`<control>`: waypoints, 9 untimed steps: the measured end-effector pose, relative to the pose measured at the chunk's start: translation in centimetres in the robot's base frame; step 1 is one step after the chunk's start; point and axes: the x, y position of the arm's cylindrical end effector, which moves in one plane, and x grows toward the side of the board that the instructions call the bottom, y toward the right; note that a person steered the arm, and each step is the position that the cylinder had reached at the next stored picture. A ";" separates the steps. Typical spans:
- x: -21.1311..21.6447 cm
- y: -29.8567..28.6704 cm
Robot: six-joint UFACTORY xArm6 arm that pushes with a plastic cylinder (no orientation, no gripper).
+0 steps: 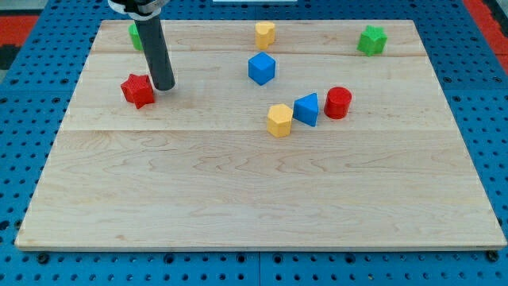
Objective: Move the red circle slightly towards the center right of the board
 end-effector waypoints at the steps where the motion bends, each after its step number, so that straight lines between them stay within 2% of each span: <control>1: 0.0 0.0; 2: -0.9 0.3; 3: -1.4 3.8; 5: 1.6 17.4; 6: 4.1 21.3; 7: 4.2 26.7; 9: 4.2 28.4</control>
